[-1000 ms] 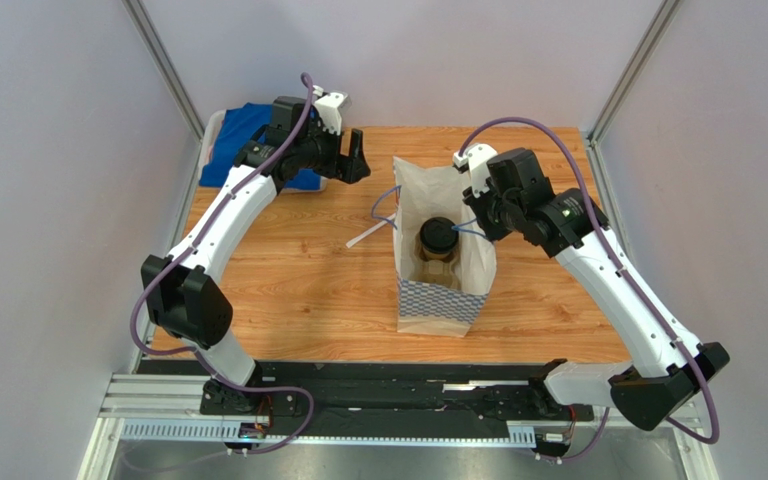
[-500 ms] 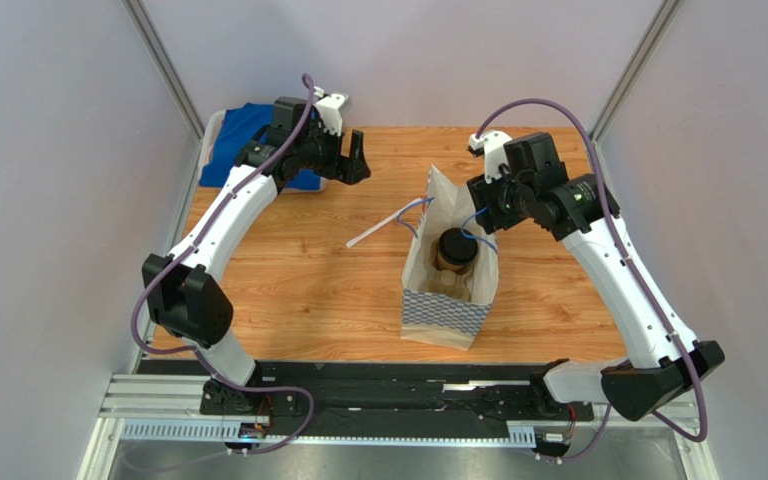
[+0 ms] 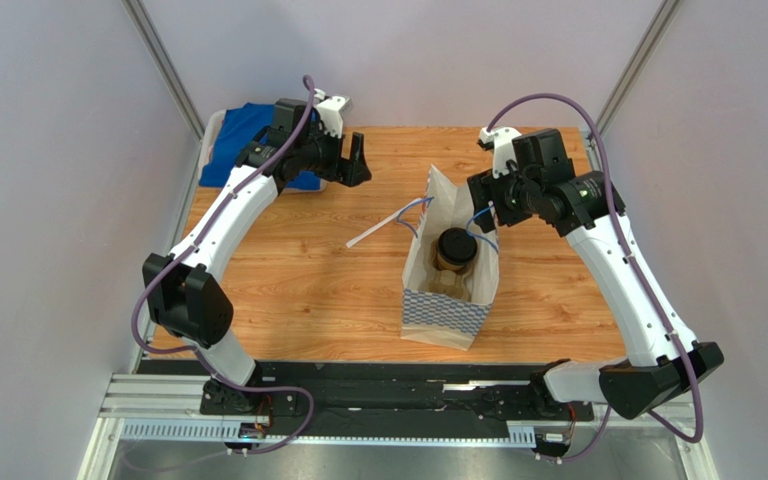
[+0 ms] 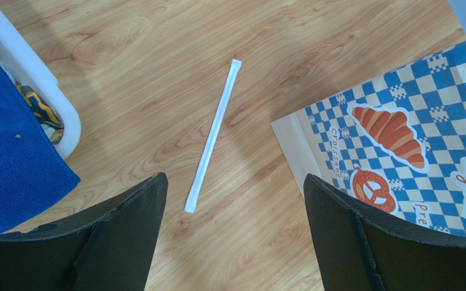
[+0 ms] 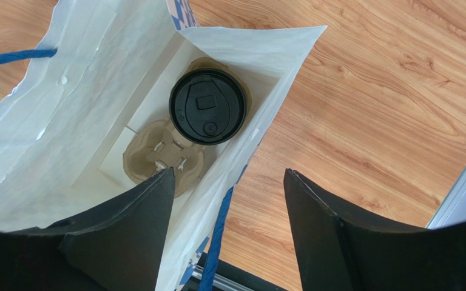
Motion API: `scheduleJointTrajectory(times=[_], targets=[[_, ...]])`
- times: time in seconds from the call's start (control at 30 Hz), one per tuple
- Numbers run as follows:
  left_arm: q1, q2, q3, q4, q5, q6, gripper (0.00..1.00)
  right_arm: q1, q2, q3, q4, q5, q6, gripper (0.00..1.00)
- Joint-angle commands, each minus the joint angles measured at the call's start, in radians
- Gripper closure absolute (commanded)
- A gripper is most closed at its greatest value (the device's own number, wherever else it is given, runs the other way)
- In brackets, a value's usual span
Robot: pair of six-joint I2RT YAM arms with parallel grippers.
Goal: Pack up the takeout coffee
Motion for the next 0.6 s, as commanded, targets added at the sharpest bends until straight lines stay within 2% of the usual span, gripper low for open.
scheduleJointTrajectory(times=[0.0, 0.57], targets=[[0.004, 0.004, -0.002, 0.004, 0.018, -0.006, 0.09, -0.024, 0.002, 0.059, 0.025, -0.031, 0.048, 0.28], [0.004, 0.026, 0.002, -0.009, 0.016, -0.012, 0.09, -0.065, 0.056, 0.2, 0.048, -0.071, 0.166, 0.22]])
